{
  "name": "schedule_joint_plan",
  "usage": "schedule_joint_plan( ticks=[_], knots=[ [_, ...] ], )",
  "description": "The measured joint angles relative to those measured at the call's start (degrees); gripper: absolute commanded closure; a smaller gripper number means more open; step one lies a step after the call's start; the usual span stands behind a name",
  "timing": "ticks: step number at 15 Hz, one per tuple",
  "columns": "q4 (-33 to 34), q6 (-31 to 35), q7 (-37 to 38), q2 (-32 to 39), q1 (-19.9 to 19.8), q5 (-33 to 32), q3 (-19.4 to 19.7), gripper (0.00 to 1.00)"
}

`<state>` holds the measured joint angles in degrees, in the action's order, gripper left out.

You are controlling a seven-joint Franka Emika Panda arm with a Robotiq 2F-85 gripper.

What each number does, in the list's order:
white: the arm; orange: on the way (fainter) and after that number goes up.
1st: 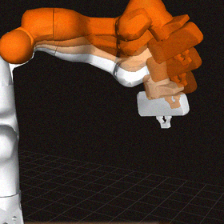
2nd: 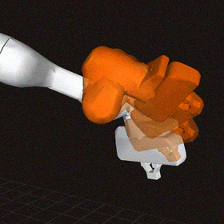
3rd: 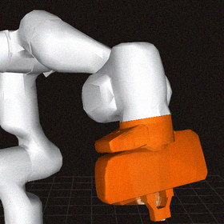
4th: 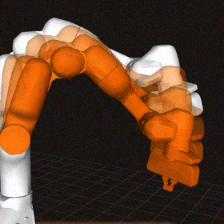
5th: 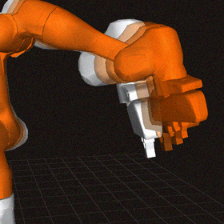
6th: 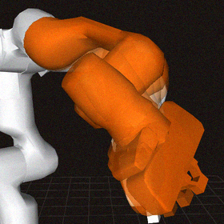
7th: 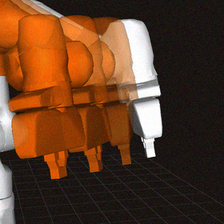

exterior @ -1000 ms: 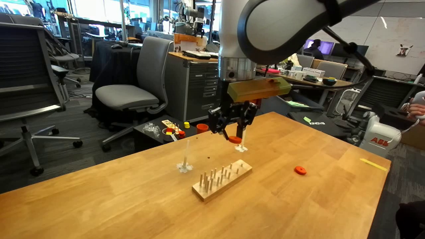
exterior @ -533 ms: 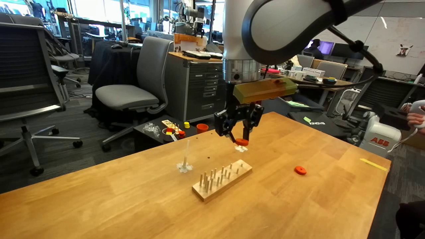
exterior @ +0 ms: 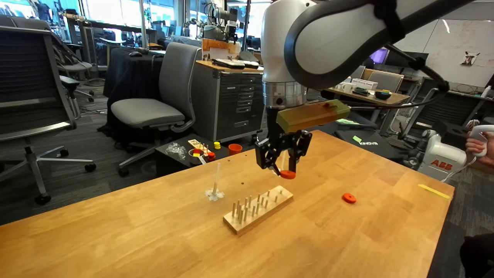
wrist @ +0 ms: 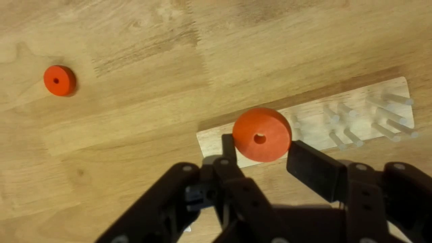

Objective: Pick up the orange ring on the left and place it on the wooden board

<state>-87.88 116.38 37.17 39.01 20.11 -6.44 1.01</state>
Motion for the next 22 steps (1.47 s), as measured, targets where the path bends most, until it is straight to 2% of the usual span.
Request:
schedule_joint_plan(
  ticks=[14, 22],
  knots=[
    [-0.2, -0.9, 1.55, 0.26, 0.38, -0.11, 0.47, 0.81],
    [1.01, 1.31, 1.39, 6.14, -4.22, -2.22, 3.9, 0.81]
  ],
)
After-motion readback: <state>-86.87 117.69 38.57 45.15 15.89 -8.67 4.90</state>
